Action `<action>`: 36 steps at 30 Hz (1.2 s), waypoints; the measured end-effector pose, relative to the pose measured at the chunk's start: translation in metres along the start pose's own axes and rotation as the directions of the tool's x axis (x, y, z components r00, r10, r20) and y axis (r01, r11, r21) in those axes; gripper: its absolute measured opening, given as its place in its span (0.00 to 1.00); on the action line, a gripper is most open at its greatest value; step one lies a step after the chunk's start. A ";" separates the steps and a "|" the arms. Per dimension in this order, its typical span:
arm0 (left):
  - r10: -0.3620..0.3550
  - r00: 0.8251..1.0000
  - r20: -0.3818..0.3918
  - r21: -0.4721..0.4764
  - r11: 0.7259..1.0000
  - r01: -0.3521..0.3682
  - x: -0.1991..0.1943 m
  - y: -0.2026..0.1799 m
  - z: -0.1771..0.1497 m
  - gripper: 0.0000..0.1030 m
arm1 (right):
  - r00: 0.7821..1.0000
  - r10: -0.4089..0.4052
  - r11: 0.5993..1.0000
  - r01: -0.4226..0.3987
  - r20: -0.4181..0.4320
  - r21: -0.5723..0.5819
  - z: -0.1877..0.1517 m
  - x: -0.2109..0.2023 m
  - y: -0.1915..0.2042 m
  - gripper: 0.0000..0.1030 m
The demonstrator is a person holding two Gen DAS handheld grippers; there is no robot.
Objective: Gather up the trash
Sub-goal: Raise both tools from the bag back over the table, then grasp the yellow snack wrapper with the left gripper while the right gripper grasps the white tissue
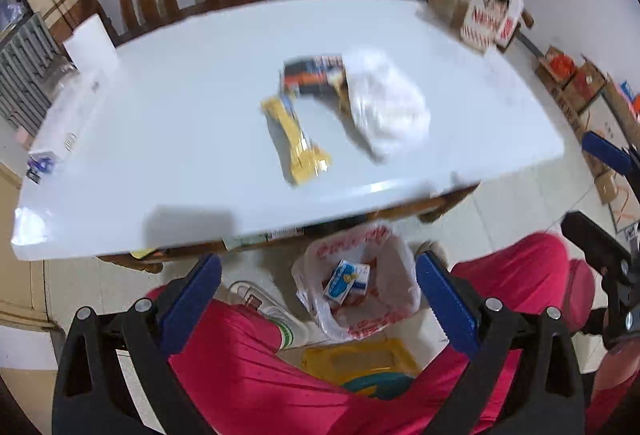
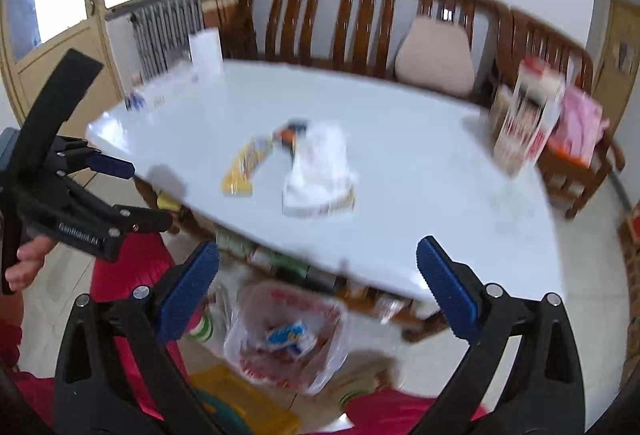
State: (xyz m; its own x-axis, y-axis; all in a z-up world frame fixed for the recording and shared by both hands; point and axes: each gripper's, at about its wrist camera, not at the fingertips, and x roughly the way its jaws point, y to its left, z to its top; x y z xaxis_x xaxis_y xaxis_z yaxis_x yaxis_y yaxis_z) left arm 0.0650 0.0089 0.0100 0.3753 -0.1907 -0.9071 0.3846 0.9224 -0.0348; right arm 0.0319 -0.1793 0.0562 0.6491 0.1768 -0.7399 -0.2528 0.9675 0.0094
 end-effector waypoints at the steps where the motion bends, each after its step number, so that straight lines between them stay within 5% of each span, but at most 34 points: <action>1: 0.004 1.000 0.003 -0.010 1.000 -0.004 -0.009 0.004 0.009 0.92 | 1.000 -0.002 1.000 0.002 0.017 -0.012 0.009 -0.008 0.000 0.94; 13: -0.011 1.000 0.024 -0.079 0.997 0.013 -0.046 0.023 0.055 0.92 | 0.998 -0.003 0.999 0.005 0.064 -0.041 0.060 -0.033 -0.020 0.94; 36: -0.007 0.984 -0.176 -0.127 0.992 -0.016 0.066 0.044 0.095 0.92 | 0.994 0.031 0.999 -0.035 -0.107 -0.035 0.084 0.074 -0.035 0.94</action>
State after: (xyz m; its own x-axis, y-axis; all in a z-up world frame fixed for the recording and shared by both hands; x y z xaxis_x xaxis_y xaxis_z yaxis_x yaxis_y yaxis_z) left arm 0.1867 0.0048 -0.0111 0.2186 -0.1352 -0.9664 0.2682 0.9605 -0.0737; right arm 0.1490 -0.1846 0.0578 0.5606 0.1868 -0.8067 -0.3007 0.9536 0.0118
